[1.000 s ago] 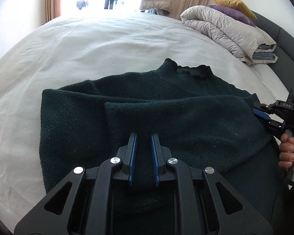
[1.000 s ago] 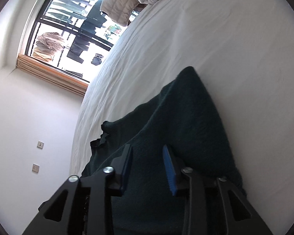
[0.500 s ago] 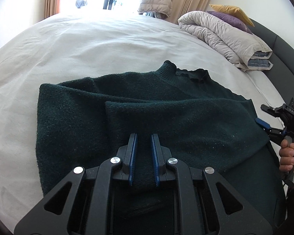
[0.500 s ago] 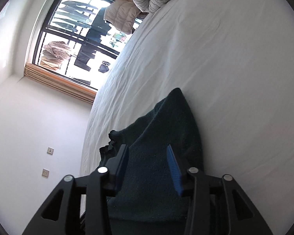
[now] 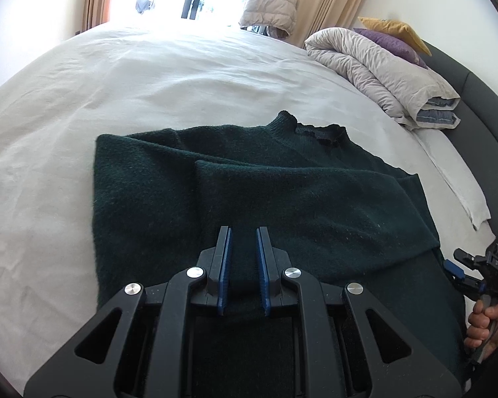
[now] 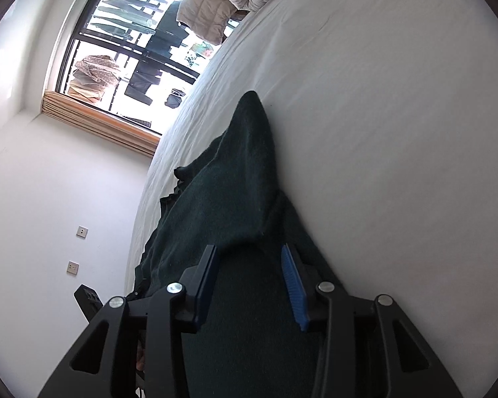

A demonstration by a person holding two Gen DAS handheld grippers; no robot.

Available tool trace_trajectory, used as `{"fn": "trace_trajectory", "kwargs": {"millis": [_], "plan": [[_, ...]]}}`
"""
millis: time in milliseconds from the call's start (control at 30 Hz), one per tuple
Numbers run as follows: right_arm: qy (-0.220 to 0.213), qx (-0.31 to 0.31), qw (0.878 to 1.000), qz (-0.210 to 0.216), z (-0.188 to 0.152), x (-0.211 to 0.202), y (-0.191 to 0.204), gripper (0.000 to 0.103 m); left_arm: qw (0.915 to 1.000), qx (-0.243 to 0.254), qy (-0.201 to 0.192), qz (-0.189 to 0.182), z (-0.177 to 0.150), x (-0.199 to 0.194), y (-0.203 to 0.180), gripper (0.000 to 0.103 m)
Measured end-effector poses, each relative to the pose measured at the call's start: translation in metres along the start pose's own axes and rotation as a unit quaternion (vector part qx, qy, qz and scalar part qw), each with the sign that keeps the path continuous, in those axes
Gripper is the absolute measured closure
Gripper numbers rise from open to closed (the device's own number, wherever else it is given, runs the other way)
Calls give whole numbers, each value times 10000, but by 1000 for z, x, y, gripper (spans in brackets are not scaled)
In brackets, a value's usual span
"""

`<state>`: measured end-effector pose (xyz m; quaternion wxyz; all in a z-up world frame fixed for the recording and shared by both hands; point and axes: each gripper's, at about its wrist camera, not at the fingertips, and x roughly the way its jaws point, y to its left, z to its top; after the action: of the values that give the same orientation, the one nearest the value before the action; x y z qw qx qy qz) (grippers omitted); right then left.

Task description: Fold small clothes

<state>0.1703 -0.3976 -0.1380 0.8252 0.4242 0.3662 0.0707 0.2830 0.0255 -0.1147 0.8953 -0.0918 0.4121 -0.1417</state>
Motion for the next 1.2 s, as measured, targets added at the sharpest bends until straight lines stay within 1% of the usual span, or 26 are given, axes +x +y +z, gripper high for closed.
{"fn": "trace_trajectory", "kwargs": {"millis": [67,133,167,200,233,300,333,367,400,433,467,567,633,667,700,767,833,867,900,933,1000,1033,1067,1100,1167,1200], "plan": [[-121,-172,9991,-381,-17,-25,5,58,9999,106,-111,48,-11,-29,-3,88],[-570,-707,9930,-758,-37,-57,24,53,9987,294,-407,83,-26,-67,-10,88],[-858,-1059,9870,-856,-50,-75,37,50,9972,441,-603,50,-35,-88,-16,88],[-1159,-1417,9785,-952,-63,-92,53,42,9946,643,-816,31,-45,-110,-23,88],[-1476,-1781,9670,-1071,-78,-109,68,37,9913,860,-997,37,-57,-129,-31,88],[-2142,-2461,9370,-1245,-108,-140,99,11,9839,1279,-1236,159,-81,-166,-49,68],[-2517,-2752,9183,-1327,-125,-154,112,4,9802,1429,-1354,228,-93,-182,-57,32],[-2873,-2993,8989,-1412,-140,-166,125,0,9740,1552,-1621,313,-108,-203,-66,3],[-3087,-3205,8831,-1487,-150,-174,138,0,9653,1656,-1986,365,-124,-224,-73,0],[-3147,-3396,8724,-1565,-160,-179,148,0,9567,1775,-2281,352,-139,-243,-79,0],[-3125,-3579,8641,-1662,-169,-182,157,0,9523,1879,-2385,315,-151,-257,-85,0],[-3150,-4077,8359,-1891,-192,-186,180,0,9502,2009,-2357,344,-184,-283,-93,0],[-3132,-4281,8261,-1903,-208,-186,193,0,9429,2295,-2347,557,-209,-295,-98,0],[-3068,-4394,8227,-1895,-218,-184,198,0,9367,2522,-2331,677,-223,-299,-101,0],[-2991,-4532,8172,-1932,-227,-181,202,0,9280,2817,-2309,791,-238,-301,-105,0],[-2762,-4827,8048,-2073,-254,-173,203,0,9030,3585,-2115,1068,-273,-297,-113,0],[-2488,-5036,7989,-2151,-273,-162,199,0,8723,4347,-1847,1264,-306,-285,-115,0],[-2380,-5060,7998,-2185,-280,-158,194,0,8532,4726,-1738,1357,-324,-280,-115,0],[-2285,-5014,8053,-2188,-285,-155,191,0,8337,5066,-1657,1445,-340,-275,-114,0],[-2202,-4914,8149,-2144,-286,-153,187,0,8148,5359,-1604,1523,-353,-269,-112,0],[-2135,-4691,8320,-2054,-286,-151,184,0,7832,5777,-1553,1696,-371,-259,-105,0],[-2115,-4605,8379,-2028,-285,-150,182,0,7664,5952,-1574,1834,-379,-254,-101,0],[-2096,-4555,8416,-2008,-286,-150,183,0,7482,6124,-1599,1991,-385,-250,-98,0],[-2079,-4540,8434,-1985,-285,-149,183,0,7323,6268,-1618,2113,-390,-245,-94,0],[-2070,-4573,8421,-1971,-285,-147,185,0,7065,6495,-1659,2269,-395,-237,-86,0],[-2064,-4581,8418,-1972,-285,-146,185,0,6966,6591,-1664,2294,-397,-234,-83,0]]}}
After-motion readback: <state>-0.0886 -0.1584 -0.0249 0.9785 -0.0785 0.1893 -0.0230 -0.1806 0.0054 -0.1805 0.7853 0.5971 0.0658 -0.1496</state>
